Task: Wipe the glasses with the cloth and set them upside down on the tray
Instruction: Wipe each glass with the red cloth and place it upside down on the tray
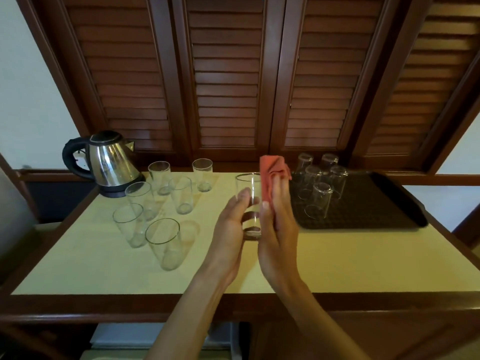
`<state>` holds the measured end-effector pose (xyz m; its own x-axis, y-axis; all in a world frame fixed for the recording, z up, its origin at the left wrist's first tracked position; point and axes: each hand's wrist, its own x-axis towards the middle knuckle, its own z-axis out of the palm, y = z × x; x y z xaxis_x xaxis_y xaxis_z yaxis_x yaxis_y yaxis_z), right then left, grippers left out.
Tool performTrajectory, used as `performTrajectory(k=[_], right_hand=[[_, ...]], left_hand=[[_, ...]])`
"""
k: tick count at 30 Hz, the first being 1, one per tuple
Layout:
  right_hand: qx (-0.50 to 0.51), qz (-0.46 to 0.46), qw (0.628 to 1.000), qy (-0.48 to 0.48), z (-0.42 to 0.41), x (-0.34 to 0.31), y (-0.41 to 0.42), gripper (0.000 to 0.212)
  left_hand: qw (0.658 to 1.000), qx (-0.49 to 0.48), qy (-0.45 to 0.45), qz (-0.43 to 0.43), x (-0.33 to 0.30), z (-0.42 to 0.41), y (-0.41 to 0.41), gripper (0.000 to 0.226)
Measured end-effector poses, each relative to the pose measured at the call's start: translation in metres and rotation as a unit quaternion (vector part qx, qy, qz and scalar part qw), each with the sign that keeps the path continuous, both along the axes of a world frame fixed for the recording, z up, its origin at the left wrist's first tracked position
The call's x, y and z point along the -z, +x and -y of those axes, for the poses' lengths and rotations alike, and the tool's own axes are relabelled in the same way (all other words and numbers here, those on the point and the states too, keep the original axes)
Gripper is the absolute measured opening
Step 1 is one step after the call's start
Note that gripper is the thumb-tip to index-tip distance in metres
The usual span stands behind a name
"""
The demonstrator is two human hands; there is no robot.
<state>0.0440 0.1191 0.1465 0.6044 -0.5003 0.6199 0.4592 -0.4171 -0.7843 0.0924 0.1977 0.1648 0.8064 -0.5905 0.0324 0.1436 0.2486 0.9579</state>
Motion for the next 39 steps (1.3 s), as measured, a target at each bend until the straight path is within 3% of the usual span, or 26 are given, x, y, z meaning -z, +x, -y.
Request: performTrajectory(k=[2,3,6,8,11,15,18,20,23,24,28,31,33,39], right_hand=[[0.003,-0.009,0.994,-0.108,-0.01,0.017,-0.006,0.053],[-0.012,-0.013,0.994,-0.105,-0.009,0.018,-0.007,0.057],[-0.018,-0.011,0.999,0.029,0.013,0.001,0.0,0.069],[-0.014,-0.021,0.999,0.027,0.012,-0.004,-0.002,0.064],[-0.02,-0.023,0.994,-0.103,-0.009,0.019,-0.01,0.057],[-0.007,-0.04,0.999,0.014,0.014,0.003,0.004,0.065],[0.0,-0.05,0.993,-0.11,0.006,0.005,0.001,0.055],[-0.025,-0.038,0.99,-0.131,-0.001,0.022,-0.005,0.055],[-0.056,-0.027,0.997,0.048,0.016,0.014,0.004,0.06],[-0.036,-0.029,0.997,0.058,0.021,0.005,0.006,0.061],[-0.014,-0.039,0.996,-0.075,0.001,0.029,-0.004,0.056],[-0.026,-0.023,0.999,-0.012,0.006,0.031,-0.003,0.057],[-0.018,-0.033,0.998,0.045,0.022,0.011,0.006,0.059],[0.01,0.0,0.996,-0.091,0.014,0.024,0.0,0.057]], left_hand=[[1.0,-0.014,-0.02,0.008,-0.001,-0.002,0.007,0.045],[0.999,-0.019,-0.026,0.011,-0.001,-0.002,0.007,0.042],[0.999,0.018,-0.021,0.022,0.005,-0.001,-0.003,0.042],[0.999,0.02,-0.039,0.002,0.007,-0.001,-0.005,0.05],[0.995,-0.005,-0.088,-0.057,0.005,0.0,0.009,0.053],[0.996,0.015,-0.05,-0.07,0.012,0.005,0.006,0.049],[0.993,0.024,-0.069,-0.09,0.007,0.005,0.011,0.059],[0.994,0.007,-0.081,-0.068,0.0,0.004,0.021,0.057],[0.998,0.016,-0.057,-0.036,0.003,0.007,0.019,0.06],[0.998,0.018,-0.051,-0.044,0.006,0.009,0.016,0.062],[0.998,0.013,-0.038,-0.045,0.002,0.008,0.025,0.058],[0.999,0.031,0.018,0.023,-0.003,0.01,0.023,0.053],[0.998,0.049,0.03,0.017,-0.001,0.012,0.017,0.05],[0.997,-0.027,0.013,0.065,-0.011,0.013,0.022,0.042]])
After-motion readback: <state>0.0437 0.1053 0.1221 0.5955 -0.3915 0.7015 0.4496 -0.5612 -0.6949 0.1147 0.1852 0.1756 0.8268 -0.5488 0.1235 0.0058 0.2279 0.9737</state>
